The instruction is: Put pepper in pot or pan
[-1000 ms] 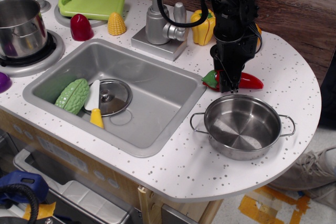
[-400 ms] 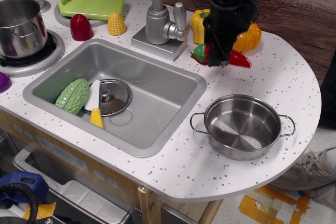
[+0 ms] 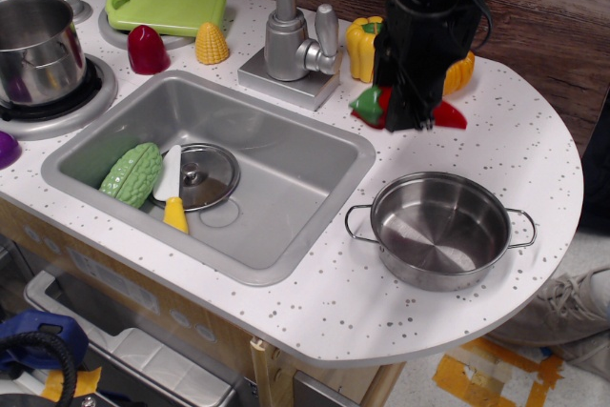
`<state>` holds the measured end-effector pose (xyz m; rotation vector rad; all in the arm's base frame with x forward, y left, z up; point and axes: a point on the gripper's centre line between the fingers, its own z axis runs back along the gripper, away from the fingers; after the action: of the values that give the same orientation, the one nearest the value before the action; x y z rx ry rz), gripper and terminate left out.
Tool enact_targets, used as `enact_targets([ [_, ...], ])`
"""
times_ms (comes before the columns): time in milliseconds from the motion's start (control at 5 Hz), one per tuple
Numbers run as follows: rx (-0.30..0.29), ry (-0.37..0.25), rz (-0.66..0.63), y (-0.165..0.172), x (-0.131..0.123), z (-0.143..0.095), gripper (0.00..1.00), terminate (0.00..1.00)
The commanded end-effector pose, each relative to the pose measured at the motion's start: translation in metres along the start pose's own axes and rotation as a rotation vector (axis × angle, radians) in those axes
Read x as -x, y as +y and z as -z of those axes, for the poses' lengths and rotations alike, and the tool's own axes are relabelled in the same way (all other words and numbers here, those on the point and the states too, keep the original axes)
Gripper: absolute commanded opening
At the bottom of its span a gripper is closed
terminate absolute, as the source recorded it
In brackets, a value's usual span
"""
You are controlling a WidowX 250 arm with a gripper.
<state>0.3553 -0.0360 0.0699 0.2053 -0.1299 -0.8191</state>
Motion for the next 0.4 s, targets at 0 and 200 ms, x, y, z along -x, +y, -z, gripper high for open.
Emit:
enact_targets([
  [0,-0.024,-0.069,-0.094,-0.028,0.002,-0.026,0.0,0.0],
  [200,-0.024,-0.088,-0.144,-0.05,0.003,-0.018,1.0,0.0],
])
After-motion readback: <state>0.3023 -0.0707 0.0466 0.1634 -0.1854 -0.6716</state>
